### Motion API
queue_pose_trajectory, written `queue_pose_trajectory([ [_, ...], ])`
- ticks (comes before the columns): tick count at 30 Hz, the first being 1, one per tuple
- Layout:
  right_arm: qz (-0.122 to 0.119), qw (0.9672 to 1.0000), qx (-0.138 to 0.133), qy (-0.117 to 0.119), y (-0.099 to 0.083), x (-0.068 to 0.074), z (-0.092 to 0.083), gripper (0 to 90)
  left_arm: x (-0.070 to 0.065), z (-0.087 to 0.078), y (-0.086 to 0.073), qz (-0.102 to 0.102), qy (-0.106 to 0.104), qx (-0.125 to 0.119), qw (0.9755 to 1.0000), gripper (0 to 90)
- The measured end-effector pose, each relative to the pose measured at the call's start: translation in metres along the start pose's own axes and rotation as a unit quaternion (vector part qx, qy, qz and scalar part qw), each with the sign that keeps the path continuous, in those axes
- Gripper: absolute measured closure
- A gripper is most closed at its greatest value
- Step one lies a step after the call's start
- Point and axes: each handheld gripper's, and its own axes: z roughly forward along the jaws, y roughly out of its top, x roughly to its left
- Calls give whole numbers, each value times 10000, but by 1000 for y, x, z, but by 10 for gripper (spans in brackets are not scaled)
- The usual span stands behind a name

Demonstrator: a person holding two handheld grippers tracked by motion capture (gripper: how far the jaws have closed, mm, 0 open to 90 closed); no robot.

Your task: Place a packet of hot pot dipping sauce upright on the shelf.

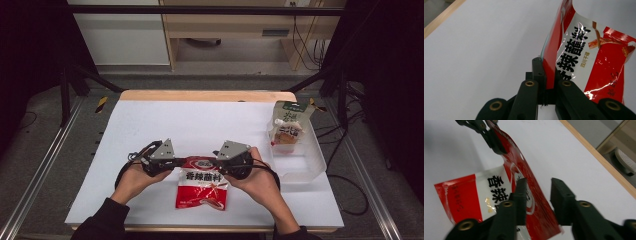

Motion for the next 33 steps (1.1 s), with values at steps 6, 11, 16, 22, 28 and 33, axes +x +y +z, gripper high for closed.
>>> queue_pose_trajectory([
  [6, -281, 9975, 642, -88, 1, -13, -1, 410, -1, -4, -1, 9, 11, -28, 10000, 900],
  [11, -467, 9941, 973, 114, 5, -21, 5, 344, -1, -7, 2, 63, 17, -57, 10000, 900],
  [16, -566, 9874, 1392, 502, 12, -25, 14, 317, -2, -9, 6, 120, 49, -63, 9999, 900],
  [22, -765, 9817, 1584, 731, 22, -24, 20, 486, -3, -11, 6, 129, 65, -79, 9999, 900],
  [28, -926, 9756, 1756, 939, 30, -21, 24, 662, -2, -16, 8, 115, 89, -143, 9998, 900],
  [33, -977, 9744, 1827, 875, 31, -21, 24, 780, -2, -16, 9, 110, 81, -139, 9998, 900],
])
